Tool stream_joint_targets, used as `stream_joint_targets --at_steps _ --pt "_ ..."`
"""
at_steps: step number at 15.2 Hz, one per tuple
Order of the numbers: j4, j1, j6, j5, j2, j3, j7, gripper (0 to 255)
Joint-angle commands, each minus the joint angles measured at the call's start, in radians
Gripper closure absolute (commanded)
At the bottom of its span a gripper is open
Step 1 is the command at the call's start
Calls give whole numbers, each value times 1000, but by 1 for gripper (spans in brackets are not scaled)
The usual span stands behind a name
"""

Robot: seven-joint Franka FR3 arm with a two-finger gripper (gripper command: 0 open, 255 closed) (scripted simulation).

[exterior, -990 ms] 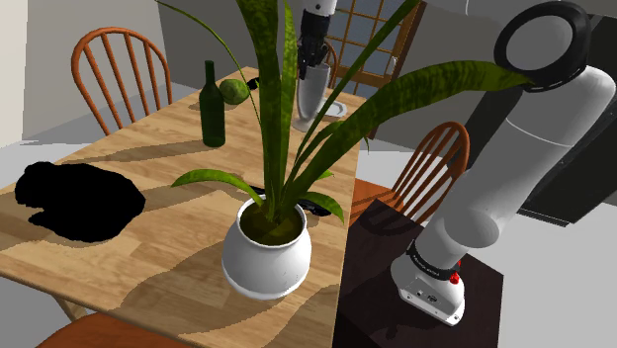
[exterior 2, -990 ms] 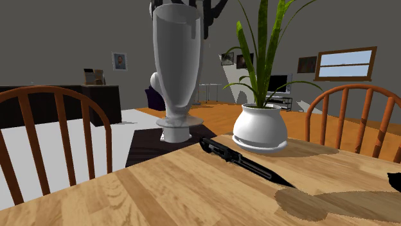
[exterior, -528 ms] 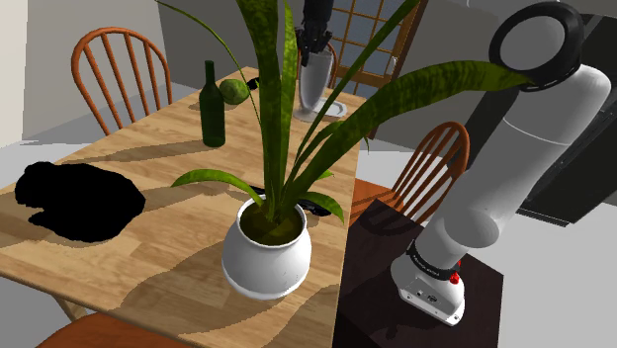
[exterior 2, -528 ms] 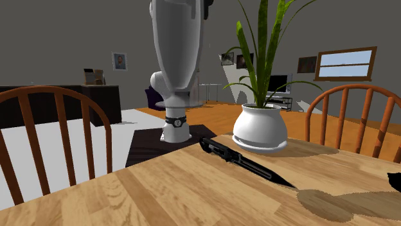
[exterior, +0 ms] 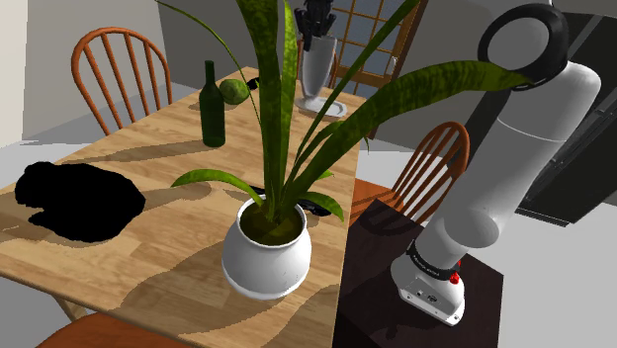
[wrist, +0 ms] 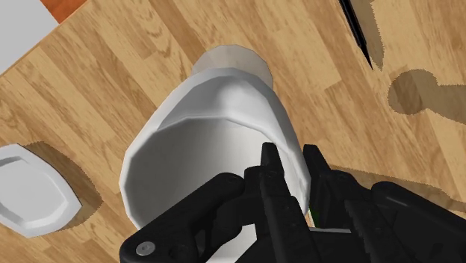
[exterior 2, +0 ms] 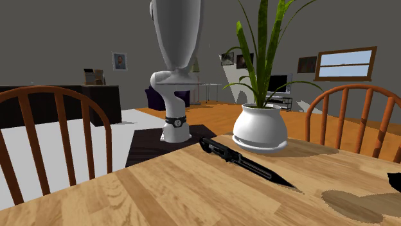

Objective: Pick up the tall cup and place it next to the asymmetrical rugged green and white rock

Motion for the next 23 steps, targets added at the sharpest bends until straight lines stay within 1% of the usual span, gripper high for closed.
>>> stream_joint_targets --at_steps 1,2,3,8,14,19,23 --pt "50 -2 -33 2 16 -1 -3 255" --pt "76 -2 -50 2 25 -2 -4 255" --pt "77 -2 -51 2 25 -2 -4 255" --pt "-5 64 1 -9 -3 52 115 255" --pt "-52 138 50 -18 3 116 253 255" --pt "-50 200 81 -29 39 168 366 255" --pt "-21 252 98 -42 88 205 455 255"
